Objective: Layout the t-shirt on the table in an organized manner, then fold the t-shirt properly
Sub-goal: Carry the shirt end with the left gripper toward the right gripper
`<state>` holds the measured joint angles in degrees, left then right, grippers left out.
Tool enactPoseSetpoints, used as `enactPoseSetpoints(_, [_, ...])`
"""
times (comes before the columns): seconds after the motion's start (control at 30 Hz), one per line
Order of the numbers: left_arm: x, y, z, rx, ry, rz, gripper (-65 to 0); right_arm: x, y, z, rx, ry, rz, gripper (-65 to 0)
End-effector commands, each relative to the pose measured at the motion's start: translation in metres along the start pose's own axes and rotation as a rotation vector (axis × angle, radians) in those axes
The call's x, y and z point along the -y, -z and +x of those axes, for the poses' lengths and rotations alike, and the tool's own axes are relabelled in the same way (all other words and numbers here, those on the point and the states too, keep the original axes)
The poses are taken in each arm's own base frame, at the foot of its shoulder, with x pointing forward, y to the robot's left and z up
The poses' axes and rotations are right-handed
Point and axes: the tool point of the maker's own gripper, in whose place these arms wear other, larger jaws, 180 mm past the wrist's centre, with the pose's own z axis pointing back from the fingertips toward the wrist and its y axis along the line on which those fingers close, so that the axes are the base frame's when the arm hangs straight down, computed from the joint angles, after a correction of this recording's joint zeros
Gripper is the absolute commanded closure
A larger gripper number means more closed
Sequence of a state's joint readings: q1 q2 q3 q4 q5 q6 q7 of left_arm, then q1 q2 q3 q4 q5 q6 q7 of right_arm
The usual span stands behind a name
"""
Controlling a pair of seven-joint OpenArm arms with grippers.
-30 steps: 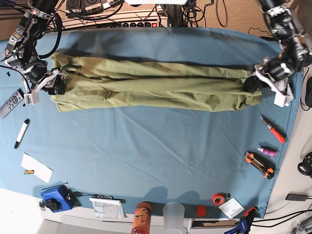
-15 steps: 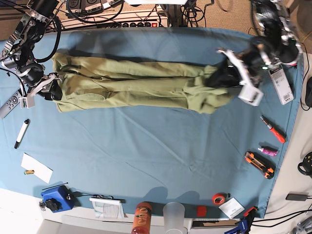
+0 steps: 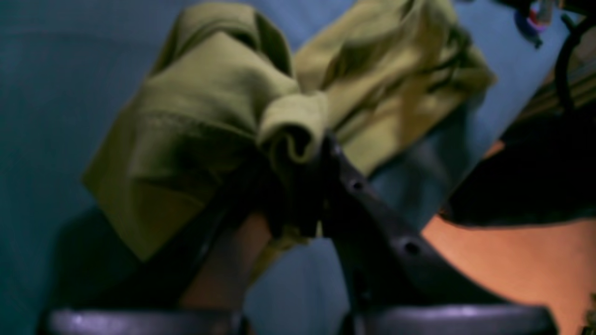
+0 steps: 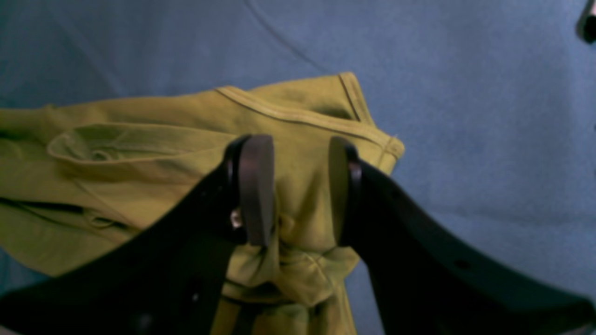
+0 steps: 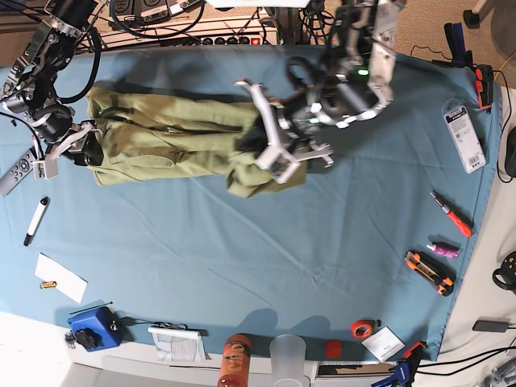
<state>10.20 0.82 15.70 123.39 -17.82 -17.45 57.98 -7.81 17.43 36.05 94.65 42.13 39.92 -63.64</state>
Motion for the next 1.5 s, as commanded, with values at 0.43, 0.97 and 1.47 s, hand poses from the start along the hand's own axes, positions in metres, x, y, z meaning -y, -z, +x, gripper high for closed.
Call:
enactPoseSetpoints(0.43, [0.024, 0.039, -0.002, -0.029, 0.067, -0.068, -28.6, 0.003, -0.006, 0.018, 0.054, -0.021, -0.002, -20.6])
enactPoseSetpoints(0.97, [-0.017, 0.018, 0.015, 0.013, 0.036, 0.192, -26.5, 0.003, -0.006, 0.018, 0.053, -0.021, -0.001, -20.6])
enactPoseSetpoints(1.47, [0.021, 0.053, -0.018, -0.069, 0.015, -0.033, -25.9, 0.002, -0.005, 0.023, 0.066, -0.023, -0.001, -20.6])
